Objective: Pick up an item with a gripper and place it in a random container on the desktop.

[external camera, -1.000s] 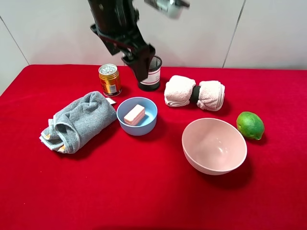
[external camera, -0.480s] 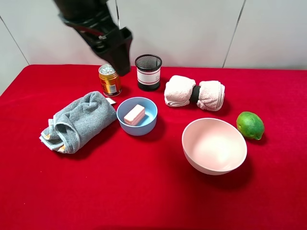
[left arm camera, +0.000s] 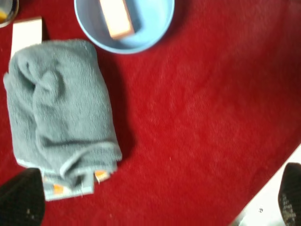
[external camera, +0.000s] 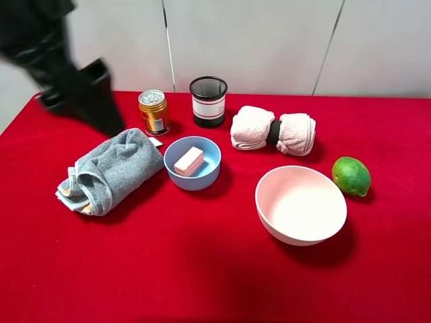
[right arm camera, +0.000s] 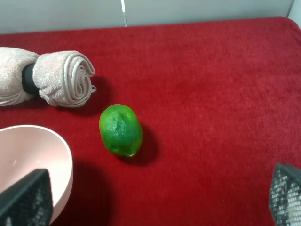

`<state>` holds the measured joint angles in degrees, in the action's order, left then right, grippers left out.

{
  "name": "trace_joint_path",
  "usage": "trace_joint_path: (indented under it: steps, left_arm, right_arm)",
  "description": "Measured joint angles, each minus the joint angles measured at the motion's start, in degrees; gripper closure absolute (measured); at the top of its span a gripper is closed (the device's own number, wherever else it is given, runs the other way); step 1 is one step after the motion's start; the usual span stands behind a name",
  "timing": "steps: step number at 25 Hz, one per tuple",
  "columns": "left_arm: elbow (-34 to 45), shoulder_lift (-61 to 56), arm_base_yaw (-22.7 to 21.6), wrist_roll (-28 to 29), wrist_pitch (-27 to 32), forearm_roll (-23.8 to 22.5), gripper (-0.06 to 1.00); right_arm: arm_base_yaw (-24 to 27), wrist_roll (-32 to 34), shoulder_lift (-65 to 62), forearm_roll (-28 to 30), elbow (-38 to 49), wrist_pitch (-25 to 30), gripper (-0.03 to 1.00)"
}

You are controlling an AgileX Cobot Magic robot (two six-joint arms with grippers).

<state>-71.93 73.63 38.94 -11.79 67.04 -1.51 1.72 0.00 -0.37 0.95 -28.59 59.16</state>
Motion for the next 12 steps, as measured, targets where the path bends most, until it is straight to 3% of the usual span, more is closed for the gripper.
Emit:
trace_joint_path:
  steps: [12]
  left_arm:
    - [17.3,-25.5,0.0,2.3,0.1,0.0,-0.05]
  right_arm:
    - [0.0,0.0,0.0,0.0,0.0,0.0,0.28]
